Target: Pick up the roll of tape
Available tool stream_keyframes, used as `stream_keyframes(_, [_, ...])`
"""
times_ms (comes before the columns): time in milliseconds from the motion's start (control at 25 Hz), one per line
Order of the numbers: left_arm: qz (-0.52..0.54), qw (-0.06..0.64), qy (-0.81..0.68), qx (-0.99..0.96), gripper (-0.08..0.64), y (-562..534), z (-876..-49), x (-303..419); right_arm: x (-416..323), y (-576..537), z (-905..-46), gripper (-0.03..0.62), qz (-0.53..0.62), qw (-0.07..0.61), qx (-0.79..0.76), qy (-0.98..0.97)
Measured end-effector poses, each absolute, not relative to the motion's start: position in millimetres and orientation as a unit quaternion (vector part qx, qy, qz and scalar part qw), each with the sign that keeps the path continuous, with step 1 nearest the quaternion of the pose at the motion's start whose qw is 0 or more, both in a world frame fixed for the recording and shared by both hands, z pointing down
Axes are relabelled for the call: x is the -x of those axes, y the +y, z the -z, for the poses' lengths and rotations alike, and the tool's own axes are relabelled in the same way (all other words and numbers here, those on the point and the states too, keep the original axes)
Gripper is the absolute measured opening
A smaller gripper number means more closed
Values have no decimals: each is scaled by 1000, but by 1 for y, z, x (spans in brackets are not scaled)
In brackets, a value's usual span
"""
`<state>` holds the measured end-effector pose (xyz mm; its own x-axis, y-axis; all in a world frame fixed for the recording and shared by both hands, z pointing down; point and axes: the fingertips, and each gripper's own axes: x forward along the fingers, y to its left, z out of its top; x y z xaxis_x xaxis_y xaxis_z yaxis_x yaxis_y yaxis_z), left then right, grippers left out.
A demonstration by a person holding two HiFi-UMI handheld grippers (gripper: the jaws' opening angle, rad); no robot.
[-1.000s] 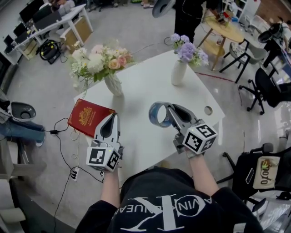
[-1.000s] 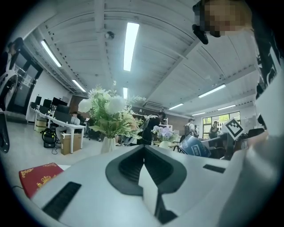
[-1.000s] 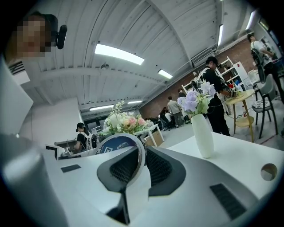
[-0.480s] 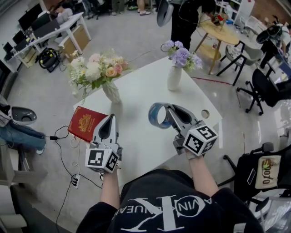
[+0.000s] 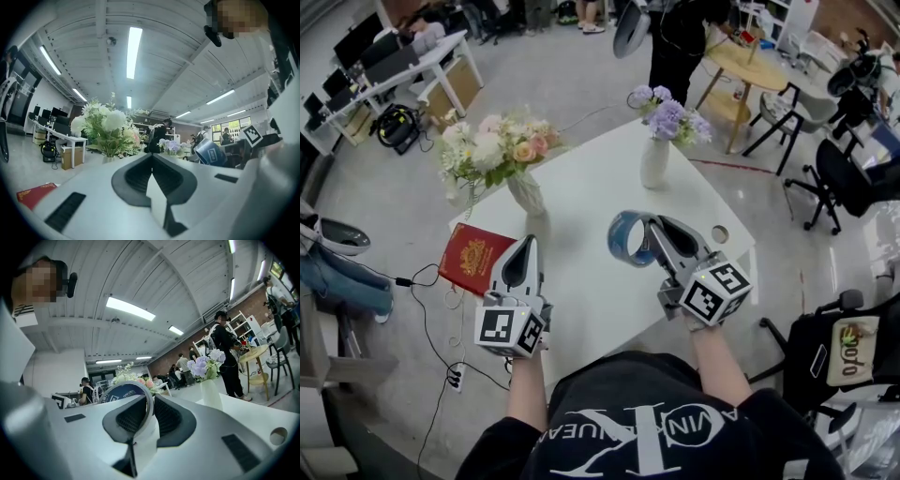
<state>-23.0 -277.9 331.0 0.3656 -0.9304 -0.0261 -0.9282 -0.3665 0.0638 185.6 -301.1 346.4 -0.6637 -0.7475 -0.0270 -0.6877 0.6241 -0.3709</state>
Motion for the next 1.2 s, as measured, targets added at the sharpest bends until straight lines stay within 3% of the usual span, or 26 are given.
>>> stream_keyframes(1200, [14,32,-561,-827,-2,-267,-342,26,-191,-290,-359,67,190,105,404,889])
